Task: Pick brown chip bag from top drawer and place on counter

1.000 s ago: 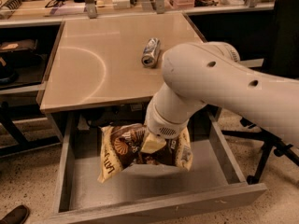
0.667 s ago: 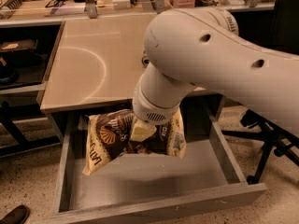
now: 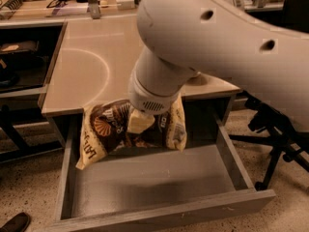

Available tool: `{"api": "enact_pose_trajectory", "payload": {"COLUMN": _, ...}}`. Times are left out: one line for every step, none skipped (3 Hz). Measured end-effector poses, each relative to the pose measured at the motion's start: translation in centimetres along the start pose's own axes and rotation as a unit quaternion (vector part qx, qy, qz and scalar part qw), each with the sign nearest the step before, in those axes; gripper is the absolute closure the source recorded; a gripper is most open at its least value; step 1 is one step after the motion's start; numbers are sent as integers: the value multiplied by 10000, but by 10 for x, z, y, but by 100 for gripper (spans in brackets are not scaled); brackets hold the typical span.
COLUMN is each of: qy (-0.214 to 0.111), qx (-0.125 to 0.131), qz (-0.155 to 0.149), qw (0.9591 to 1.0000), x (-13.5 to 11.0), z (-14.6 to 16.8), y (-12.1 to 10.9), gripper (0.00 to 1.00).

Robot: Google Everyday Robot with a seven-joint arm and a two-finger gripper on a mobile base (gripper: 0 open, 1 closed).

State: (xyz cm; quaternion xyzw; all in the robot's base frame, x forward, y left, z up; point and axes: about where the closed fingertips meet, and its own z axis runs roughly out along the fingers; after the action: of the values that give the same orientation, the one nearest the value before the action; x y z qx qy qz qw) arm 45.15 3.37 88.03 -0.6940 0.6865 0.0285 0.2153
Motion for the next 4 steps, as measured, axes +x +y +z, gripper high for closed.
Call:
{"api": "enact_pose_trajectory", "payload": {"qy": 89, "qx": 404, "qz": -47, "qw": 9991, "x": -29, "z": -34, "y": -35, "gripper": 100}}
{"api": "enact_pose_trajectory", "payload": {"qy": 84, "qx": 618, "qz": -39, "qw": 9980, "x": -52, "z": -51, "y": -77, "gripper": 100}}
{"api": "enact_pose_trajectory", "payload": {"qy": 44, "qx": 670, "qz": 62, "qw": 9977, "x": -70, "z": -44, "y": -121, "gripper": 100}}
{"api": "enact_pose_trajectory", "payload": {"qy": -41, "qx": 709, "qz": 54, "qw": 9975, "x": -79, "z": -47, "y": -129, "gripper": 100}}
